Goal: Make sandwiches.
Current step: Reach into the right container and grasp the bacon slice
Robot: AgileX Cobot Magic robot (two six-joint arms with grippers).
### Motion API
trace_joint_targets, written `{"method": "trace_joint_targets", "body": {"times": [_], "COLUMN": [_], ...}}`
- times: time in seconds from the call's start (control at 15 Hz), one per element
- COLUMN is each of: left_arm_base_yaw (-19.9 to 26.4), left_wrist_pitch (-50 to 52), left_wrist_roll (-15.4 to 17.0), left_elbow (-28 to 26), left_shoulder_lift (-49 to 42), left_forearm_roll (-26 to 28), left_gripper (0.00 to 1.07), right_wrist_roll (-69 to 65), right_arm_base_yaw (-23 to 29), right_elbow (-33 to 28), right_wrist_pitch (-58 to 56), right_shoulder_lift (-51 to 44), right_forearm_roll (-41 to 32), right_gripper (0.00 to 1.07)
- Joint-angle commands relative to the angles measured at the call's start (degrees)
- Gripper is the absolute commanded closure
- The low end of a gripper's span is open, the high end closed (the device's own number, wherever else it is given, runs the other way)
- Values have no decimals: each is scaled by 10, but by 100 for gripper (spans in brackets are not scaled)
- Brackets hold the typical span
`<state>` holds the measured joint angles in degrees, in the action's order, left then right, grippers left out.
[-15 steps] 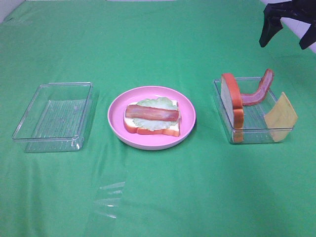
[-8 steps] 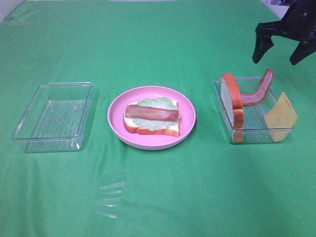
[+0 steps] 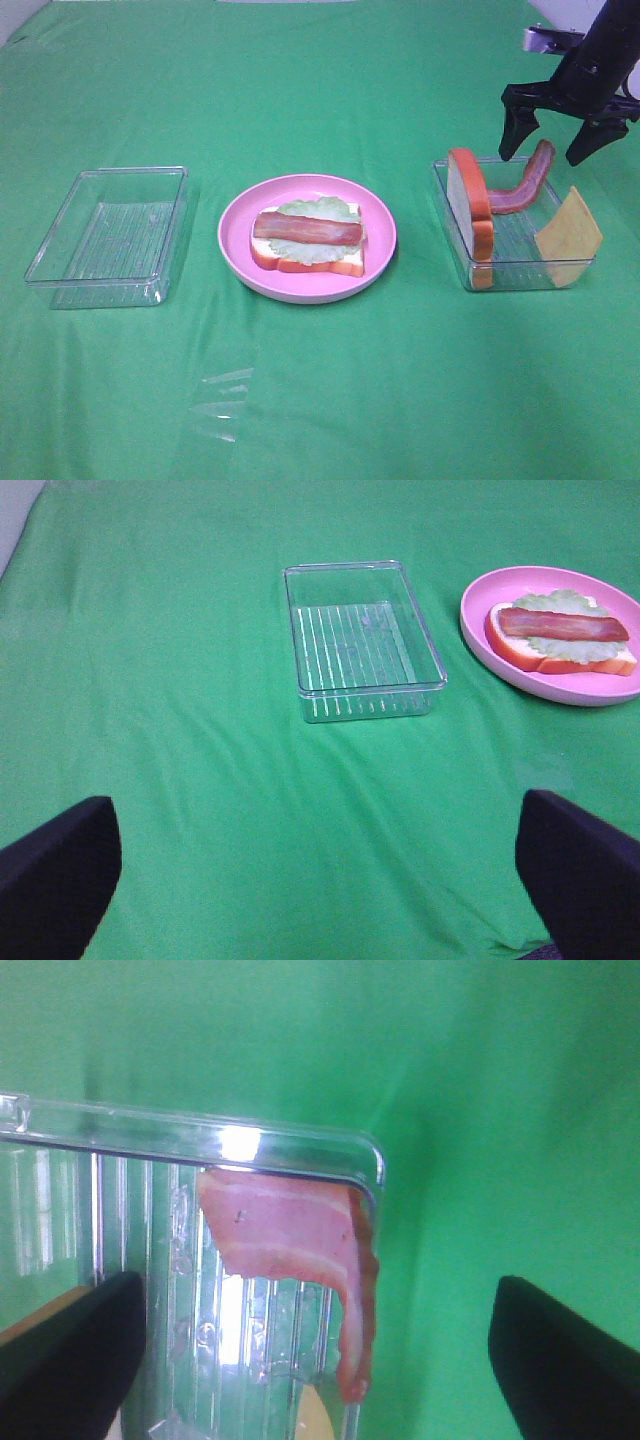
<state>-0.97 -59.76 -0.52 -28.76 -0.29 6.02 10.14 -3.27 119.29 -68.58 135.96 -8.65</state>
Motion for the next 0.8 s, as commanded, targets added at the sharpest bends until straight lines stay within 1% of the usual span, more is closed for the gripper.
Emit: {"method": "trace_joint_targets", "body": {"times": [0.07,0.13,0.2,0.27,0.33,0.8], "left_arm_base_yaw": [-1,-1,-1,-1,-1,-1], "left_wrist_pitch": [5,5,5,5,5,5], "left_wrist_roll": [1,1,1,1,1,1], "left_elbow": [1,1,1,1,1,1], "left_shoulder_lift": [-11,-11,-11,-11,-11,-11], "left_forearm_roll": [2,2,2,2,2,2], "left_gripper": [6,6,6,6,6,6], "right_wrist_roll": [9,9,9,9,9,9], "right_arm_base_yaw": [-4,-4,-4,-4,-4,-4], "right_elbow": [3,3,3,3,3,3], "right_wrist_pitch": [2,2,1,2,6,9], "right_shoulder_lift": [5,5,9,10,10,10], "right_forearm_roll": [-12,-13,-12,-12,-12,-12], "right_gripper": [29,33,45,51,53,54]}}
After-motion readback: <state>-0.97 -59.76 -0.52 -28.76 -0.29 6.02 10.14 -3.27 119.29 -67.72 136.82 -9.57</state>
